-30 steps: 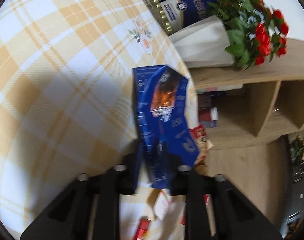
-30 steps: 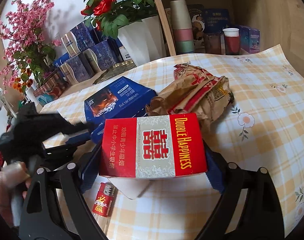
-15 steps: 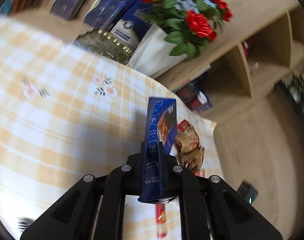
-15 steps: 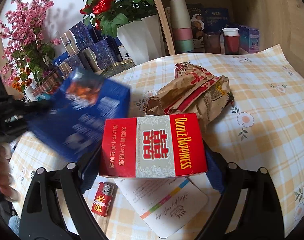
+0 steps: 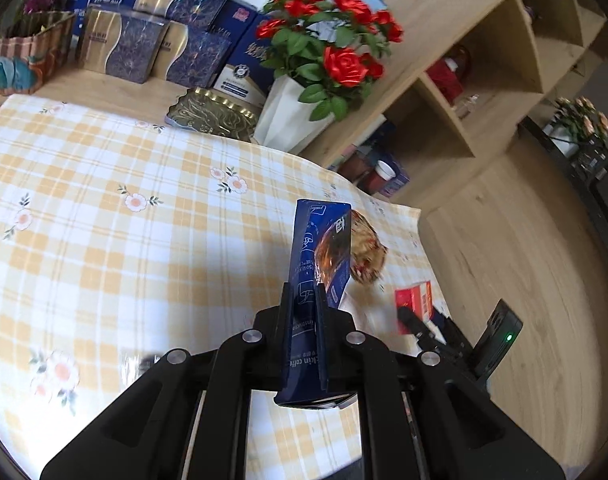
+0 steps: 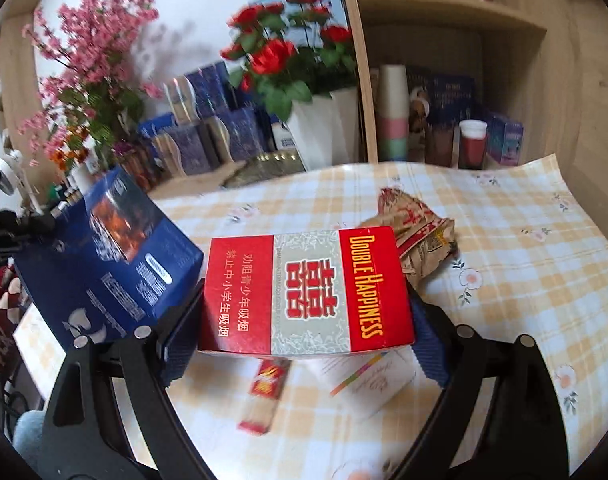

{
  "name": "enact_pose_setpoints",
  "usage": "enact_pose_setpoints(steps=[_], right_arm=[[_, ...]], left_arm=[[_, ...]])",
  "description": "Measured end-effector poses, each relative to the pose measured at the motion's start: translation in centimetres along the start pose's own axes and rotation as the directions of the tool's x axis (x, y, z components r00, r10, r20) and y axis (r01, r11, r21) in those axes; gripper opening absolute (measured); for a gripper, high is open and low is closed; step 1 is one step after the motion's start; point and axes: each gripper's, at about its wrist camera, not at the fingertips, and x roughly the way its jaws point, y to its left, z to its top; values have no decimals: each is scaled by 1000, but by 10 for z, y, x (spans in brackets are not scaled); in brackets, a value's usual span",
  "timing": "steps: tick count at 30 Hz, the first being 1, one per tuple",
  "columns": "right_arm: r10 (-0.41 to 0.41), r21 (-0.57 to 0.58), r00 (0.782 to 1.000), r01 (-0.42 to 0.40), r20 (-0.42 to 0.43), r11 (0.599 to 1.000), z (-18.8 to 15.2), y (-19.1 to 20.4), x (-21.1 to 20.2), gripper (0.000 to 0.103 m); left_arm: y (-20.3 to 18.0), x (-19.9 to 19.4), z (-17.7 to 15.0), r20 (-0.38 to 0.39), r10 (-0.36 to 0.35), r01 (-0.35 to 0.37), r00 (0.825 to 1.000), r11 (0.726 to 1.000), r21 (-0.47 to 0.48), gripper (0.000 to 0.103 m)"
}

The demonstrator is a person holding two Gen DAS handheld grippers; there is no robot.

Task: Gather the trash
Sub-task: 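Carry the blue box over the bin and open the left gripper while the right gripper holds the red box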

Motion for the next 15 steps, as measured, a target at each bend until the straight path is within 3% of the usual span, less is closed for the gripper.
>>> enact_pose_setpoints(steps=[7,15], right_arm=[[16,-4,999,-16,37,1000,-13,25,-74,88],[25,-1,998,-25,52,1000,-54,46,-142,88]], left_arm=[[-19,-50,-51,-27,-35,37,999,998,41,10],[-28,-86,-121,-90,-53,60,995,995,83,10]])
